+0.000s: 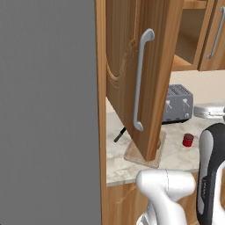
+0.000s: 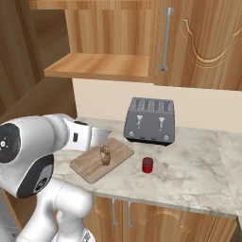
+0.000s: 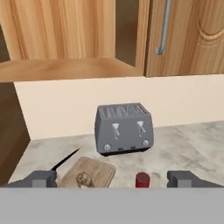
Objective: Pick the bread, place it on the cutting board, pick the jam, place it on the counter, and close the cabinet.
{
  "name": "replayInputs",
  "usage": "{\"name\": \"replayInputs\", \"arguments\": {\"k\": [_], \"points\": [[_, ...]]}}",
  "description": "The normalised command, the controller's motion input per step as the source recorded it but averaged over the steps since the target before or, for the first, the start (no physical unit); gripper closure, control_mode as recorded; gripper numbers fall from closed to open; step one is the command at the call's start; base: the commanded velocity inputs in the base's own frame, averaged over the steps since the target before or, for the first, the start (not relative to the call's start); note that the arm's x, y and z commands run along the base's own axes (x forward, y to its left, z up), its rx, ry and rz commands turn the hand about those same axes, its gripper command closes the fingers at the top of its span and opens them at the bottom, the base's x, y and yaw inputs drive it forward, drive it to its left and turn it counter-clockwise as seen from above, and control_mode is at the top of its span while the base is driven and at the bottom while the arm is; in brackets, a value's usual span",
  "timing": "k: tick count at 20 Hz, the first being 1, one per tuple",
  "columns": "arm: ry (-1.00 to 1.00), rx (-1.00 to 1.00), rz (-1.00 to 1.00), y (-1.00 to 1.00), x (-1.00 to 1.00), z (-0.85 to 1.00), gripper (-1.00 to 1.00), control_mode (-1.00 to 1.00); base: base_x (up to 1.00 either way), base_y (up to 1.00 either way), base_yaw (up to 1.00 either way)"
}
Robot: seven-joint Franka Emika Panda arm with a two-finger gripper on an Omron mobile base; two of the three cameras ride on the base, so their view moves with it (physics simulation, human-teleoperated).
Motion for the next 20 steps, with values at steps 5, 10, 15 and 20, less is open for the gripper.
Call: {"name": "replayInputs", "arguments": {"k": [5, 10, 15, 20], "points": [[-0.19, 0.00, 0.00, 0.34, -0.44, 0.15, -1.00, -1.00, 0.00, 0.00, 0.00], [-0.13, 0.00, 0.00, 0.38, -0.39, 0.03, -1.00, -1.00, 0.00, 0.00, 0.00], [-0.13, 0.00, -0.01, 0.27, -0.32, 0.13, -1.00, -1.00, 0.00, 0.00, 0.00], [-0.14, 0.00, 0.00, 0.32, -0.40, 0.11, -1.00, -1.00, 0.00, 0.00, 0.00]]}}
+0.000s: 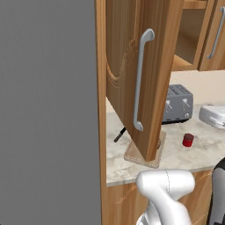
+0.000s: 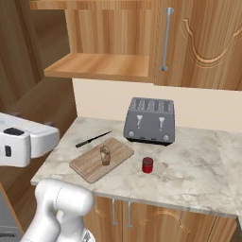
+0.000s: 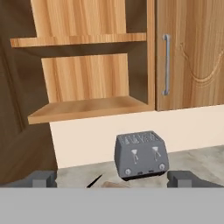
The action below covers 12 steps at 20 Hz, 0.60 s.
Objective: Pick the bread, place it on the cutting board, pick the jam, place it on the counter, and close the cabinet.
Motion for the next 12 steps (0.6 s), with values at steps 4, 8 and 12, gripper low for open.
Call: {"name": "replayInputs", "arguments": {"k": [4, 8, 12], "points": [[-0.13, 0.00, 0.00, 0.26, -0.50, 0.02, -1.00, -1.00, 0.00, 0.00, 0.00], [-0.10, 0.00, 0.00, 0.29, -0.43, 0.00, -1.00, -1.00, 0.00, 0.00, 0.00], [-0.09, 0.00, 0.00, 0.32, -0.30, 0.00, -1.00, -1.00, 0.00, 0.00, 0.00]]}}
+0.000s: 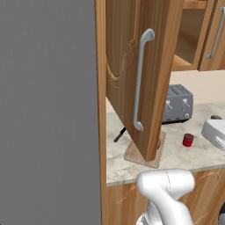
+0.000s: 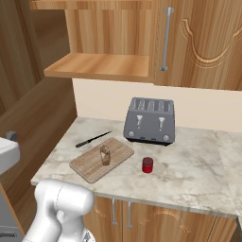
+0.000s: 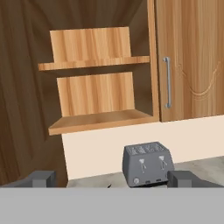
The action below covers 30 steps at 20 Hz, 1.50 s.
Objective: Pick the bread, place it on the cutting board, pick the jam, place it on the counter, and close the cabinet.
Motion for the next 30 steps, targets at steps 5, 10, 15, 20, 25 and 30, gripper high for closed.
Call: {"name": "replayInputs", "arguments": {"k": [5, 10, 15, 20, 25, 30], "points": [[-0.08, -0.01, 0.00, 0.41, -0.21, 0.00, -1.00, -1.00, 0.00, 0.00, 0.00], [-0.07, 0.00, 0.00, 0.36, -0.16, 0.00, -1.00, -1.00, 0.00, 0.00, 0.00], [-0.04, -0.01, 0.00, 0.39, -0.06, 0.00, -1.00, -1.00, 0.00, 0.00, 0.00], [-0.03, -0.02, 0.00, 0.41, -0.02, 0.00, -1.00, -1.00, 0.00, 0.00, 0.00], [-0.03, -0.02, 0.00, 0.35, 0.00, 0.00, -1.00, -1.00, 0.00, 0.00, 0.00], [-0.05, -0.01, 0.00, 0.29, 0.00, 0.00, -1.00, -1.00, 0.00, 0.00, 0.00]]}}
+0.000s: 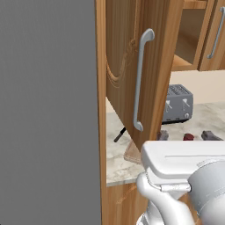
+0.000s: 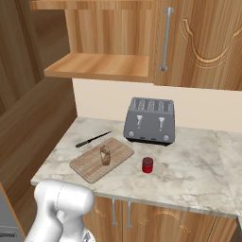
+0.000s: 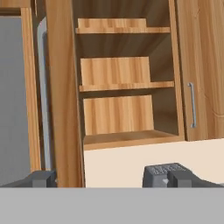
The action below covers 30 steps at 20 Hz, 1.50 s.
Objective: Pick the bread, place it on the cutting board, pick the jam, place it on the counter, and close the cabinet.
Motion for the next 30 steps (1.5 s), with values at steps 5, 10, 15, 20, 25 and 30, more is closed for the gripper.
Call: {"name": "replayInputs", "arguments": {"k": [5, 10, 15, 20, 25, 30], "points": [[-0.05, -0.02, 0.00, 0.27, 0.00, 0.00, -1.00, -1.00, 0.00, 0.00, 0.00], [-0.06, -0.02, 0.00, 0.27, 0.00, 0.00, -1.00, -1.00, 0.00, 0.00, 0.00], [-0.05, -0.02, 0.00, 0.20, 0.00, 0.00, -1.00, -1.00, 0.00, 0.00, 0.00], [-0.04, -0.01, 0.00, 0.04, 0.10, 0.00, -1.00, -1.00, 0.00, 0.00, 0.00], [-0.04, 0.00, -0.04, 0.01, 0.17, 0.00, -1.00, -1.00, 0.00, 0.00, 0.00], [-0.04, 0.00, -0.10, 0.05, 0.13, 0.00, -1.00, -1.00, 0.00, 0.00, 0.00]]}}
